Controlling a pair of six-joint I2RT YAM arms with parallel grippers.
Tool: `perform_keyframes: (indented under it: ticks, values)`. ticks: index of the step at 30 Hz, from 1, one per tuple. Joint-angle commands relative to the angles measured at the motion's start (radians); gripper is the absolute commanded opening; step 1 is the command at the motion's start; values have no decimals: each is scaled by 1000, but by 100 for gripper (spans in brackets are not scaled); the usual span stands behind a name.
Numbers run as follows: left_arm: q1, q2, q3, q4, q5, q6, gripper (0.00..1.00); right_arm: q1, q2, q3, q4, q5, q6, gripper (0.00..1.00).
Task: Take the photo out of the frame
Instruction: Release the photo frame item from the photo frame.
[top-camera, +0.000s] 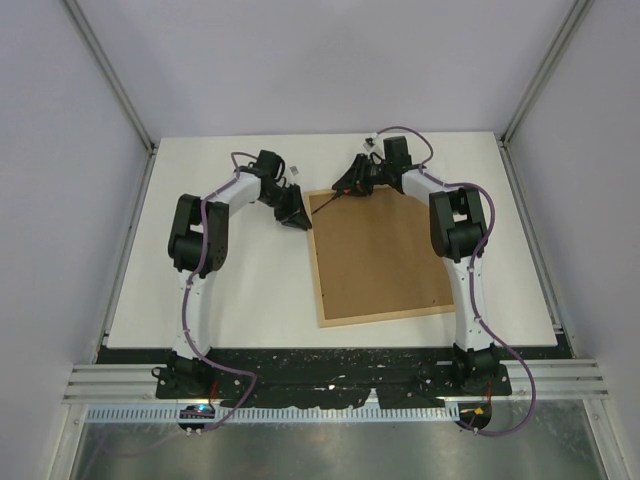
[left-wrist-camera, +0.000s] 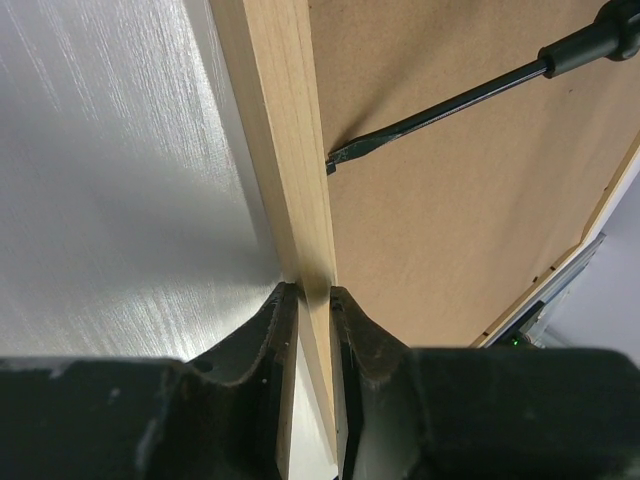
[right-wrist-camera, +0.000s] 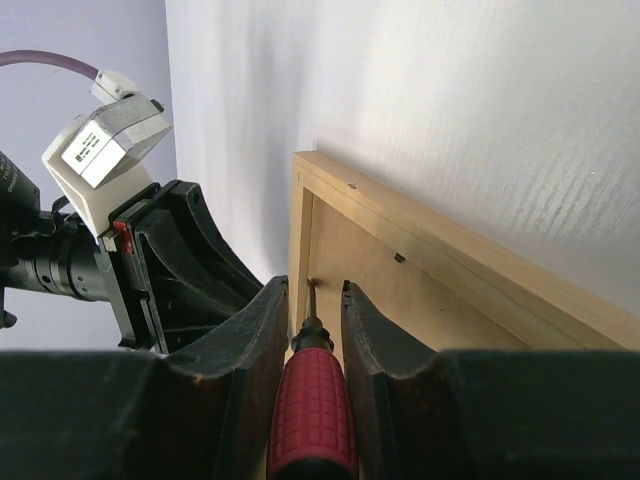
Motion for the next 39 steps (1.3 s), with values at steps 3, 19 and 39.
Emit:
perform_keyframes:
  ticks: [3,19,39]
  values:
    - [-18,10,22,18,27,-25,22,1,-2,4,4,19,-51,8]
    - [-49,27,44,14,41,-46,8,28,0,-51,57,2,-2,8]
    - [-50,27,61,5,34,-45,18,155,-175,-186,-57,127,27,8]
